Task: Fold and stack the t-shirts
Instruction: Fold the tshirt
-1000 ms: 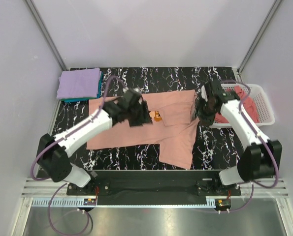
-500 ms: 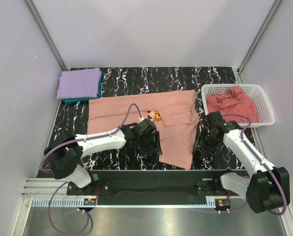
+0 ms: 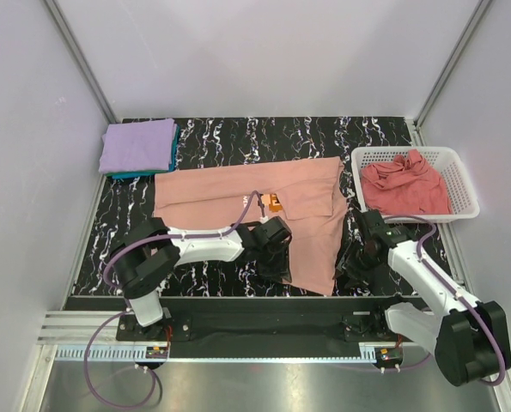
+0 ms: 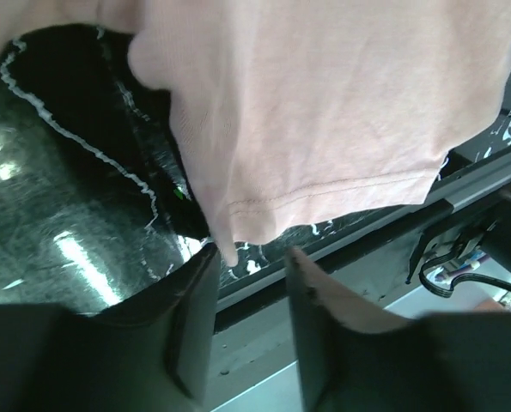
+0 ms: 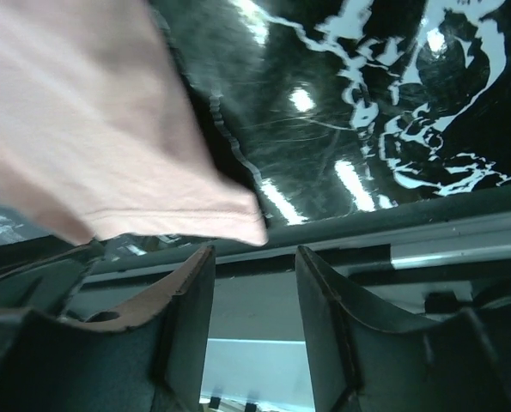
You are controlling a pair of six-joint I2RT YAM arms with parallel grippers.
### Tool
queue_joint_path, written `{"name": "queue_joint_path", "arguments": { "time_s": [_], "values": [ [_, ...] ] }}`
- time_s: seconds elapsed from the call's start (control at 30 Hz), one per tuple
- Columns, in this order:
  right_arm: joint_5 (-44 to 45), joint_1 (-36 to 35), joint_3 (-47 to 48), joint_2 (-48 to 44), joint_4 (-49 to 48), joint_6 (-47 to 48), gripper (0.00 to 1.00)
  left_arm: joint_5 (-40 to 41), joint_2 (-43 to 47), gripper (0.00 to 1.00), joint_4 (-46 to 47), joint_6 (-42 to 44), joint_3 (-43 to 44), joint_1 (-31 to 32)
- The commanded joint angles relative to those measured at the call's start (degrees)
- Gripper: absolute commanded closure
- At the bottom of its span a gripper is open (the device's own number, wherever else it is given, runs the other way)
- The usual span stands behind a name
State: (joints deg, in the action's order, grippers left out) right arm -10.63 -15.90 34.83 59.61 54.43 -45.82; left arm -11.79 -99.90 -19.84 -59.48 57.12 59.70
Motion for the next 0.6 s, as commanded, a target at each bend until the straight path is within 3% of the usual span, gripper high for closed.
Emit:
{"name": "queue_joint_path", "arguments": {
  "time_s": [0.0, 0.03, 0.17, 0.4, 0.57],
  "values": [
    [-1.4, -1.1, -4.8, -0.4, -4.1, -3.3, 0.51, -1.3, -0.9, 0.66, 0.5, -1.5, 2.8, 0.2],
    [-1.7, -2.1, -5.5, -0.5, -4.9, -3.7, 0.51, -1.6, -1.0, 0.76, 0.5, -1.9, 3.1, 0.2],
    [-0.9, -4.5, -7.0, -3.0, -6.3, -5.9, 0.54, -3.1, -0.7, 0.86, 1.7, -4.5, 2.7, 0.3],
    [0.1, -6.3, -8.8, -7.3, -7.4, -8.0, 0.56, -4.7, -0.6, 0.86, 2.4, -6.6, 3.5, 0.2],
    [1.8, -7.2, -7.3, -3.6, -5.9, -8.1, 0.57, -4.6, -0.4, 0.86, 1.5, -6.5, 3.3, 0.2]
  ]
}}
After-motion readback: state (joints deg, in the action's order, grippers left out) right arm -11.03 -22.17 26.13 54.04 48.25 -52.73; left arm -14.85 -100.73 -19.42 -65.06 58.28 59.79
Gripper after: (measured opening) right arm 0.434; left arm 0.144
